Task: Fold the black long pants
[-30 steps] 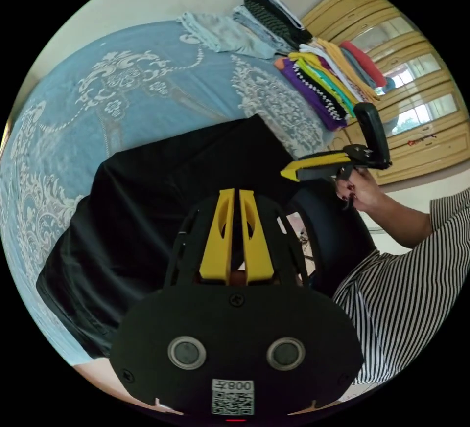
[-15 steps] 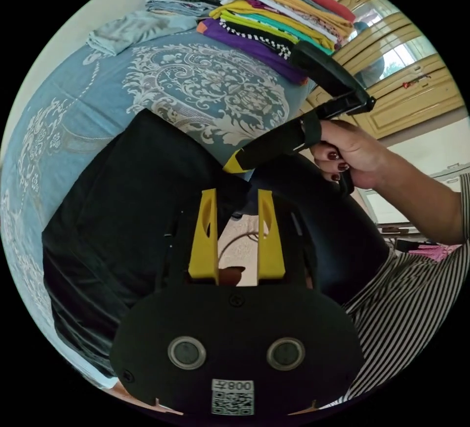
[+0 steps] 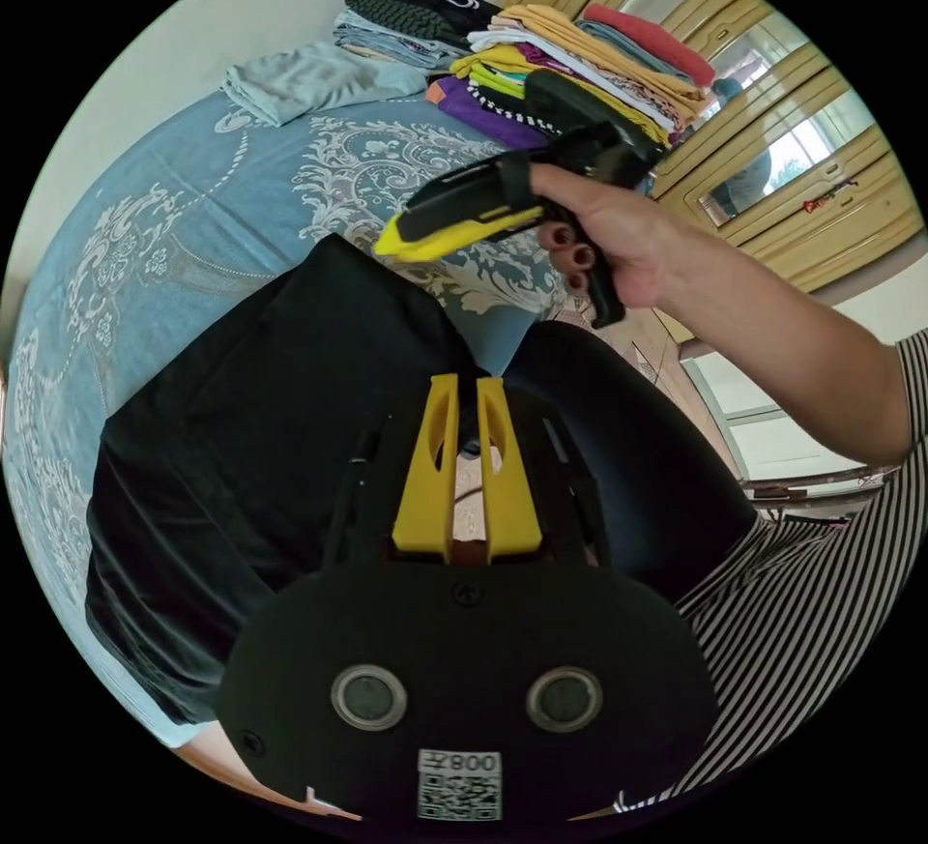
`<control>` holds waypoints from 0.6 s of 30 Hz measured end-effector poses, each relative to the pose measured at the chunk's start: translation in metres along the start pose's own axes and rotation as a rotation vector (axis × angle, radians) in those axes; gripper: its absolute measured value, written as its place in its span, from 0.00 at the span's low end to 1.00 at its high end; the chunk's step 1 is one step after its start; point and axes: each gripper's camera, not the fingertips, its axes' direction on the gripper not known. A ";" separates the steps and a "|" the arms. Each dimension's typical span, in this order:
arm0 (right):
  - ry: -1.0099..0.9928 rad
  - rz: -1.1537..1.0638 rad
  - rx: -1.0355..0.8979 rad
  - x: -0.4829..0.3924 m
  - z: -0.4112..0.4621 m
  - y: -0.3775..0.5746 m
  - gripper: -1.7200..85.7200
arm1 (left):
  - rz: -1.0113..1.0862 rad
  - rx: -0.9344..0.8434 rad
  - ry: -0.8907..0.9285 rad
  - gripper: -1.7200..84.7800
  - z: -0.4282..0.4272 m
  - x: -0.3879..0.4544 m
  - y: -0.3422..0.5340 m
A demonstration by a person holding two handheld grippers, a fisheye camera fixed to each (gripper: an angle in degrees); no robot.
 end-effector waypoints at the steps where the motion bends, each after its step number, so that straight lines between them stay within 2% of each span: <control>1: -0.035 0.007 -0.005 -0.001 -0.001 -0.009 0.12 | 0.003 0.004 0.001 0.06 0.000 0.000 0.005; 9: -0.018 0.020 -0.104 -0.016 -0.004 -0.034 0.08 | 0.005 0.024 0.011 0.05 0.006 -0.004 0.037; 18: -0.026 -0.010 -0.022 -0.047 -0.088 -0.023 0.05 | 0.066 0.110 0.075 0.05 0.005 -0.002 0.073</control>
